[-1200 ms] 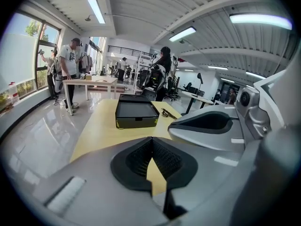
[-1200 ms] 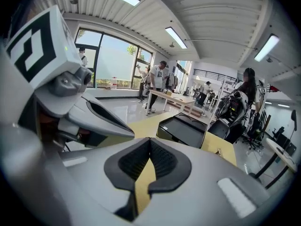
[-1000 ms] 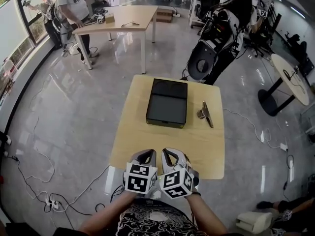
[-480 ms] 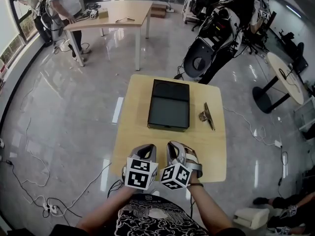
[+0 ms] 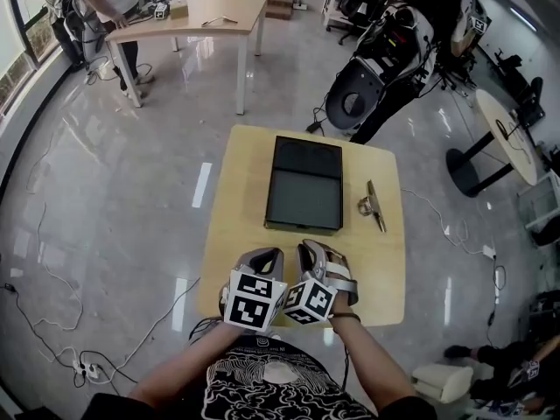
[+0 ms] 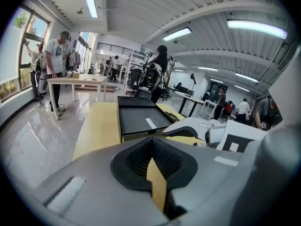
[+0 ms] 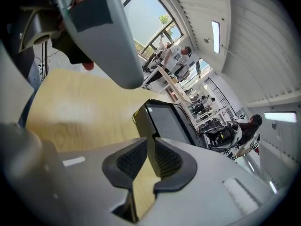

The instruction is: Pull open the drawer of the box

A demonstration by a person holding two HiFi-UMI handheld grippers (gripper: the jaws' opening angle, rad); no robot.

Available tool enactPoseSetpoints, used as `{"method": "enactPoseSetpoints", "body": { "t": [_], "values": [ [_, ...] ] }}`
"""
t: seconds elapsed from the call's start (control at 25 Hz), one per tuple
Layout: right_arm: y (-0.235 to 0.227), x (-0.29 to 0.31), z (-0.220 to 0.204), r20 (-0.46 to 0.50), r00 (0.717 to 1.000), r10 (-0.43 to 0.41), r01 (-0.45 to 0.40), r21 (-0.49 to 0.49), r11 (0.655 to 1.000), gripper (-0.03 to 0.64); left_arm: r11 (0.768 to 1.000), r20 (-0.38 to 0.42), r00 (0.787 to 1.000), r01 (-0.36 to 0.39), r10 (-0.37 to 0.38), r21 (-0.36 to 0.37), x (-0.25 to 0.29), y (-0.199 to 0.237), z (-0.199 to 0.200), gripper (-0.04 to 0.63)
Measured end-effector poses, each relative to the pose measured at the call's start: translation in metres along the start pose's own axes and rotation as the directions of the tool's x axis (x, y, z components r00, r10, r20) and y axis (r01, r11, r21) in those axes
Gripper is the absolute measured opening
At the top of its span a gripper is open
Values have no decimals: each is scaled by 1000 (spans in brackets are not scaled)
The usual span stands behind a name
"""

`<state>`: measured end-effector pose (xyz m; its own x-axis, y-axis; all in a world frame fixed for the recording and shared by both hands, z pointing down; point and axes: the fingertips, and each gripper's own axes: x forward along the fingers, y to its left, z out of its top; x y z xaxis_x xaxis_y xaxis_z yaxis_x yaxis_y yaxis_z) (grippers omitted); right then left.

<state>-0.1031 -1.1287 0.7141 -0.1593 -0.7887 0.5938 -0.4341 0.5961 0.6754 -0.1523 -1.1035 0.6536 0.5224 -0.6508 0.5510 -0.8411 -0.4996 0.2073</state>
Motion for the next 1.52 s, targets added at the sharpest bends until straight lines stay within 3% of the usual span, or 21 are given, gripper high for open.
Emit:
{"method": "enactPoseSetpoints", "body": {
  "t": [0.32,0.52,0.76,1.12,1.32,1.52],
  "values": [
    [-3,96,18,-56,998,19,-23,-77,997,57,1000,-9,1000,16,-16,3,44,69,18,14],
    [-41,156,34,-89,996,25,-35,-114,993,83,1000,-15,1000,13,-13,8,77,112,60,14],
    [-32,177,47,-122,992,23,-43,-162,986,83,1000,-19,1000,2,-2,-5,73,142,58,12],
    [-50,228,44,-97,995,-18,-9,-269,963,87,1000,-28,1000,-12,12,-18,120,164,63,14],
    [-84,241,25,-91,993,-72,38,-335,942,81,999,-30,999,-25,25,-23,149,150,85,14],
    [-77,237,28,-85,996,-27,-5,-357,934,66,999,-28,999,-36,35,-27,142,152,83,12]
  ]
}}
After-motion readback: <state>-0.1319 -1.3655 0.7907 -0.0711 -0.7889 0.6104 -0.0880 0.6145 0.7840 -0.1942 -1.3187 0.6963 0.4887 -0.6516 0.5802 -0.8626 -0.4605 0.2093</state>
